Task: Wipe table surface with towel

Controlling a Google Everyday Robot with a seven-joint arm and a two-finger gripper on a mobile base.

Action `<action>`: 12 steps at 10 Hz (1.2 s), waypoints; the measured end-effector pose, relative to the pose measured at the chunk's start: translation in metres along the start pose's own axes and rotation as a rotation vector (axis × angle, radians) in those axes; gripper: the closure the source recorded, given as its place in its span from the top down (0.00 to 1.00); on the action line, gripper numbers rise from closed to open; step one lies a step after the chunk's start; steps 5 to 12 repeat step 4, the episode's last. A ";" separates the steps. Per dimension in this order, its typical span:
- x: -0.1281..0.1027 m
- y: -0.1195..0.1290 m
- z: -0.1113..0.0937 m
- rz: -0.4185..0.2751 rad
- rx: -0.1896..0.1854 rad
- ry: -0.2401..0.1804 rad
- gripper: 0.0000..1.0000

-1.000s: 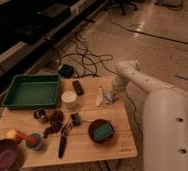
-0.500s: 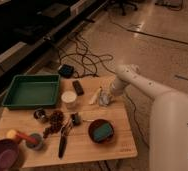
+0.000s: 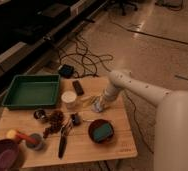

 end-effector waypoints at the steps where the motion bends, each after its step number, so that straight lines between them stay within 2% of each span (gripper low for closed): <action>1: -0.009 0.001 -0.001 0.000 -0.052 -0.009 0.00; 3: -0.022 0.005 -0.005 0.016 -0.172 -0.016 0.00; 4: -0.022 0.019 -0.009 0.033 -0.214 -0.013 0.00; 12: -0.022 0.019 -0.009 0.033 -0.214 -0.013 0.00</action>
